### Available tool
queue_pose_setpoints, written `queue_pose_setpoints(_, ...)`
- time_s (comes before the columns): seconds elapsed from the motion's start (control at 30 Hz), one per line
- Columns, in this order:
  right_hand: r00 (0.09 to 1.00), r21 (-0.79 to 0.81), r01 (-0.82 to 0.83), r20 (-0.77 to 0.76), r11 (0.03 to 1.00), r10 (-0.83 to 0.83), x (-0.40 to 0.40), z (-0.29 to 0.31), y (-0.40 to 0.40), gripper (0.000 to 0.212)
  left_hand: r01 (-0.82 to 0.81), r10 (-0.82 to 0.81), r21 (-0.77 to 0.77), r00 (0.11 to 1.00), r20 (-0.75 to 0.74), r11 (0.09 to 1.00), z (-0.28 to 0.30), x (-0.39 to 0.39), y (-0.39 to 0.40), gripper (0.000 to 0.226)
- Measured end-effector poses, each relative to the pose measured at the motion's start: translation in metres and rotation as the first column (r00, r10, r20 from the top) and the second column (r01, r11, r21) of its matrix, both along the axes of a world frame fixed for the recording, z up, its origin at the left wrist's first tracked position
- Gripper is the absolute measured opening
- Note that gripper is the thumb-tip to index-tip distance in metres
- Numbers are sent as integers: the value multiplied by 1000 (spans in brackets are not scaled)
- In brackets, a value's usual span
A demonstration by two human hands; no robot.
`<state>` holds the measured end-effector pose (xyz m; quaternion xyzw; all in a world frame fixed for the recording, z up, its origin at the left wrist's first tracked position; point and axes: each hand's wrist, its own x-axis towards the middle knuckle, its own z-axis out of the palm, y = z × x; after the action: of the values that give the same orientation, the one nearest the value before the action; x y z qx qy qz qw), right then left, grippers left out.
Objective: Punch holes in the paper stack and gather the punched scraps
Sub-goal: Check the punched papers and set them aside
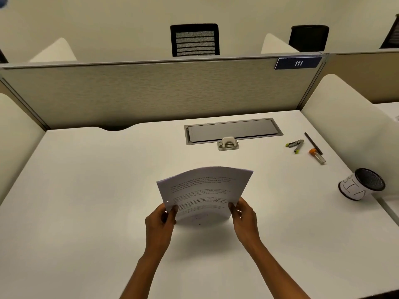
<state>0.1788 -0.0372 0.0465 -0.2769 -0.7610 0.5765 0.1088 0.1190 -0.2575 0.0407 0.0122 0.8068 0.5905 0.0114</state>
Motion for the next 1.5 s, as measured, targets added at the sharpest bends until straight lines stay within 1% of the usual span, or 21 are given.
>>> queue_pose_setpoints(0.13,1000,24,2,-10,1000,-2,0,-4,1,26,-8,8,-9,1000,4,1000,-3,-2,0,14)
queue_pose_setpoints(0.27,1000,33,-7,15,999,7,-1,-7,3,28,-12,12,-19,1000,-1,1000,-5,-6,2,13)
queue_pose_setpoints(0.4,999,73,-27,20,997,26,-3,-11,7,27,2,-3,-57,1000,-6,998,-10,-8,1,14)
queue_pose_setpoints(0.53,996,136,-68,72,988,59,-4,-18,12,16,8,-6,-75,1000,24,997,-15,-6,0,14)
queue_pose_setpoints(0.6,991,173,-100,104,980,83,-6,-21,13,15,11,-9,-81,1000,22,997,-17,-5,1,14)
queue_pose_setpoints(0.7,990,178,-97,119,979,76,-10,-21,13,16,5,-4,-73,1000,15,997,-15,-4,4,15)
queue_pose_setpoints(0.87,994,202,-97,60,975,86,-12,-12,14,15,-22,18,-101,999,-39,995,-5,-8,5,22)
queue_pose_setpoints(1.0,997,205,-83,24,975,79,-11,-3,21,16,26,-30,-111,999,-33,993,8,-16,2,21)
queue_pose_setpoints(1.13,995,175,-98,36,980,94,-10,5,35,12,127,-126,-125,992,15,984,19,-26,-2,23)
queue_pose_setpoints(1.27,988,106,-140,78,984,132,-8,7,43,9,182,-173,-142,982,74,973,24,-33,-6,29)
queue_pose_setpoints(1.37,984,90,-149,116,985,138,-5,5,44,10,194,-176,-102,971,162,976,20,-34,-9,25)
queue_pose_setpoints(1.5,978,62,-132,173,989,119,-1,2,44,10,227,-207,-44,940,272,973,14,-31,-13,26)
